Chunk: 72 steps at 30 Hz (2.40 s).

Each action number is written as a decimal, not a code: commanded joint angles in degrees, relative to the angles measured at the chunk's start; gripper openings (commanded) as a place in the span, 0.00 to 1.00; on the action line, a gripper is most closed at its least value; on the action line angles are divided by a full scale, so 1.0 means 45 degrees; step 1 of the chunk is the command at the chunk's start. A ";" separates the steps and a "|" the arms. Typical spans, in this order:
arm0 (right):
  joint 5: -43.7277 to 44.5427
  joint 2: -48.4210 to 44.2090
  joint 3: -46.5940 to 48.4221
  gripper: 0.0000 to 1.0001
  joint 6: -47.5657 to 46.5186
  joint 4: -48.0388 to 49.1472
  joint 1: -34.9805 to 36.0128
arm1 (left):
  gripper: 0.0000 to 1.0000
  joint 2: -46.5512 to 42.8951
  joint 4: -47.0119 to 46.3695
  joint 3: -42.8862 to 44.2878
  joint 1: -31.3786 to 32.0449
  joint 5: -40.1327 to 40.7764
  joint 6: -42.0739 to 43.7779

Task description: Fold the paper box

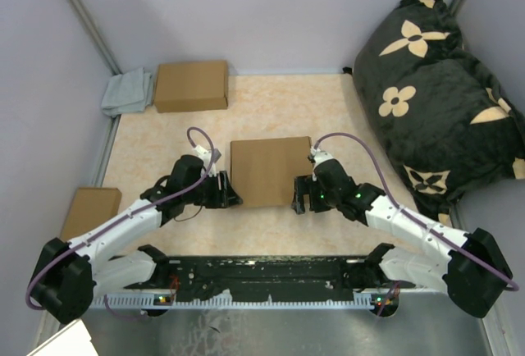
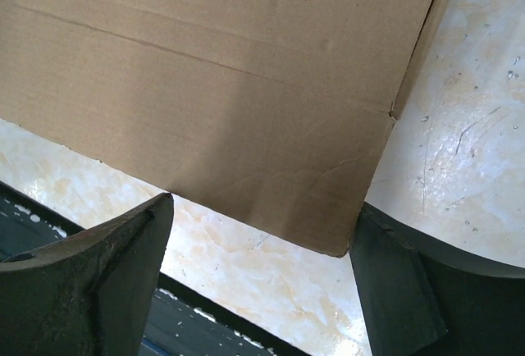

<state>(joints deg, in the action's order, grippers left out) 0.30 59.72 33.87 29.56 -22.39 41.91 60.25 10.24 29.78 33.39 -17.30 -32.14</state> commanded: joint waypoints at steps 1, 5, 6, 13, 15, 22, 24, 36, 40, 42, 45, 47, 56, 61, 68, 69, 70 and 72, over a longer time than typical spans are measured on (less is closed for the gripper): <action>-0.0078 -0.0316 0.0703 0.84 -0.0096 0.0498 0.0135 | 0.55 -0.0174 -0.0491 0.0358 0.0090 -0.0195 -0.0040; 0.0043 0.0043 0.0593 0.84 -0.0178 0.0575 0.0128 | 0.54 0.0163 -0.0244 0.0325 0.0100 0.0341 0.0061; 0.0051 0.0155 0.0557 0.84 -0.0187 0.0615 0.0133 | 0.54 0.0241 -0.0198 0.0334 0.0100 0.0445 0.0066; 0.0144 0.0467 0.0204 0.84 -0.0166 0.1090 0.0139 | 0.54 0.0463 -0.0210 0.0301 0.0100 0.0923 0.0281; 0.0185 0.0575 0.0143 0.84 -0.0183 0.1219 0.0140 | 0.54 0.0576 -0.0338 0.0251 0.0098 0.1014 0.0362; 0.0760 0.1263 -0.0171 0.83 -0.0222 0.1617 0.0135 | 0.53 0.1238 -0.1621 -0.0370 0.0100 0.0890 0.0395; 0.0945 0.1457 -0.0313 0.82 -0.0208 0.1781 0.0140 | 0.53 0.1466 -0.1741 -0.0522 0.0105 0.1177 0.0402; 0.2221 0.2313 -0.0668 0.75 -0.0222 0.2196 0.0144 | 0.46 0.1821 -0.1316 -0.0747 0.0103 0.3074 0.0453; 0.1987 0.1917 -0.0773 0.73 -0.0300 0.2258 0.0132 | 0.46 0.1452 -0.1193 -0.0739 0.0100 0.3204 0.0427; 0.1879 0.1532 -0.0813 0.73 -0.0352 0.2294 0.0129 | 0.46 0.1319 -0.1151 -0.0693 0.0100 0.3290 0.0458; 0.1673 0.0724 -0.0748 0.73 -0.0465 0.2096 0.0137 | 0.46 0.1279 -0.0996 -0.0540 0.0100 0.3317 0.0427; 0.1733 0.0085 -0.0746 0.72 -0.0508 0.1960 0.0135 | 0.45 0.1252 -0.0982 -0.0498 0.0103 0.3388 0.0451; 0.1457 -0.0125 -0.0611 0.50 -0.0864 0.1946 0.0123 | 0.44 0.1576 -0.1017 -0.0337 0.0100 0.3299 0.0443; 0.1121 0.0123 -0.0770 0.44 -0.0700 0.2116 0.0122 | 0.43 0.1192 -0.0733 -0.0332 0.0100 0.3331 0.0450; 0.0291 0.0256 -0.0930 0.43 -0.0712 0.2867 0.0136 | 0.43 0.0986 -0.0593 -0.0293 0.0103 0.3241 0.0459; 0.0169 0.0277 -0.0893 0.43 -0.0710 0.2928 0.0129 | 0.43 0.0977 -0.0581 -0.0246 0.0106 0.3163 0.0462; 0.0059 0.0277 -0.0872 0.43 -0.0683 0.2972 0.0129 | 0.43 0.0968 -0.0545 -0.0204 0.0101 0.3127 0.0463; 0.0010 0.0231 -0.0854 0.42 -0.0645 0.3070 0.0139 | 0.43 0.0953 -0.0475 -0.0130 0.0100 0.3132 0.0482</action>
<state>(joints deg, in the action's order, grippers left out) 2.15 60.95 29.63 26.59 -12.60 42.02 65.63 7.11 27.18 33.67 -2.72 -30.81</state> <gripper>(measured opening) 0.427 0.430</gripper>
